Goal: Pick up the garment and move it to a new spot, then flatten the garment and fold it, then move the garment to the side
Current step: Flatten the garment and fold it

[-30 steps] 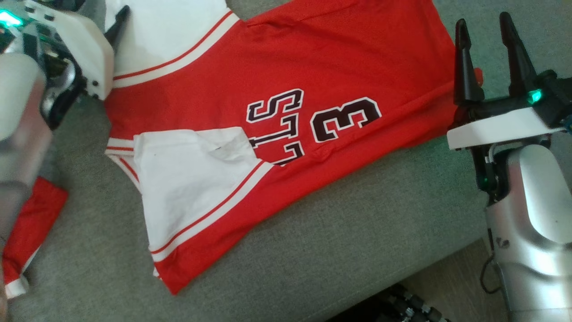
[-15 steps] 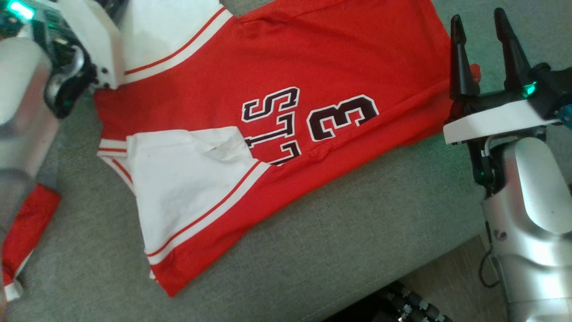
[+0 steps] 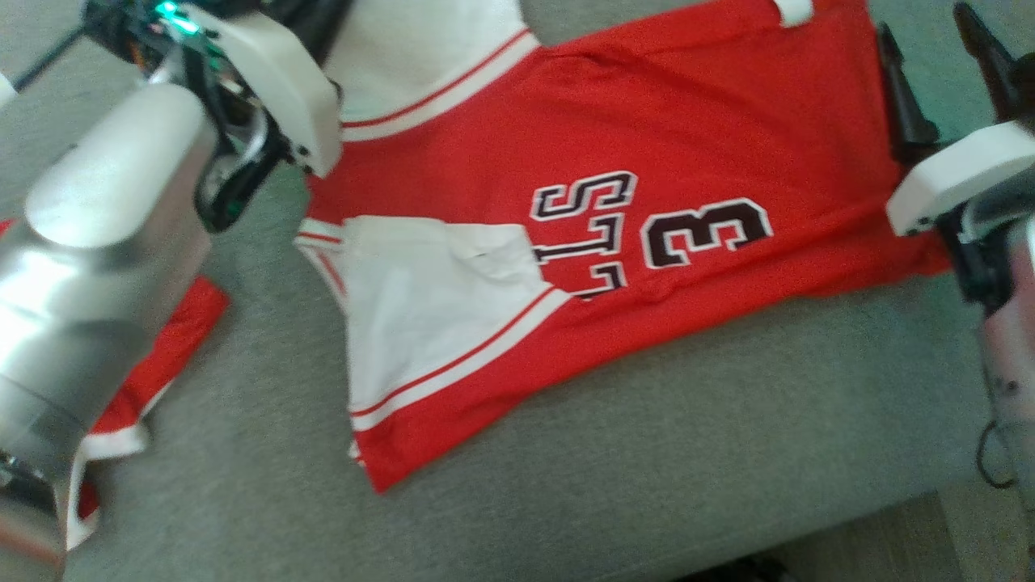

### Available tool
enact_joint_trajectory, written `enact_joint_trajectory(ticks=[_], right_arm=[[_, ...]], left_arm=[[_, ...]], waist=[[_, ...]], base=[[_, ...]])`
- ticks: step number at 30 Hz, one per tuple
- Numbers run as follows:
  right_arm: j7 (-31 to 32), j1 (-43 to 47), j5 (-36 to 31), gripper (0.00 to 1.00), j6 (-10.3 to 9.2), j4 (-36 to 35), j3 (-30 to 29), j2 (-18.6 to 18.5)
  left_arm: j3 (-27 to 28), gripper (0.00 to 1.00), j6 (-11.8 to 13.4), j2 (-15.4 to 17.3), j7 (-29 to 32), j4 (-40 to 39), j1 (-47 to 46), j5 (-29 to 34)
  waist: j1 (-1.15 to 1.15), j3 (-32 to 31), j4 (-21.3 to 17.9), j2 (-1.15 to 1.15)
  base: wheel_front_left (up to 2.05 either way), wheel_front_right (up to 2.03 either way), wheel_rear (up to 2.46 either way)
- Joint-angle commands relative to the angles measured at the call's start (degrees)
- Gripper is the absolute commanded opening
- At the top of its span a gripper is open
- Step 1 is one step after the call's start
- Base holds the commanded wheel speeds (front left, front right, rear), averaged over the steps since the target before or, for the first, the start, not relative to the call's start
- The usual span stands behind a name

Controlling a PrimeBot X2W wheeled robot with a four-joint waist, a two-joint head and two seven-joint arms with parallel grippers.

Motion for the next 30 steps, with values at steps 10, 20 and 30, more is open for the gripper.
enact_joint_trajectory(ticks=[10,20,30], right_arm=[[9.97,-4.3,4.57,1.0,-0.05,8.27,0.81,-7.89],[13.74,-12.27,3.41,1.0,-0.05,20.04,-1.99,-9.6],[19.09,-16.21,1.02,0.76,-0.05,29.42,-3.07,-7.28]], left_arm=[[-0.79,0.0,2.37,2.13,-1.56,-14.17,3.64,2.08],[-2.3,0.0,6.18,3.8,1.5,-28.41,5.47,3.1],[-1.76,0.0,7.66,4.59,2.4,-31.15,4.65,3.14]], waist=[[0.0,-3.37,9.3,0.0],[0.0,0.06,14.07,0.0],[0.0,2.1,15.25,0.0]], base=[[0.0,0.0,0.0],[0.0,0.0,0.0],[0.0,0.0,0.0]])
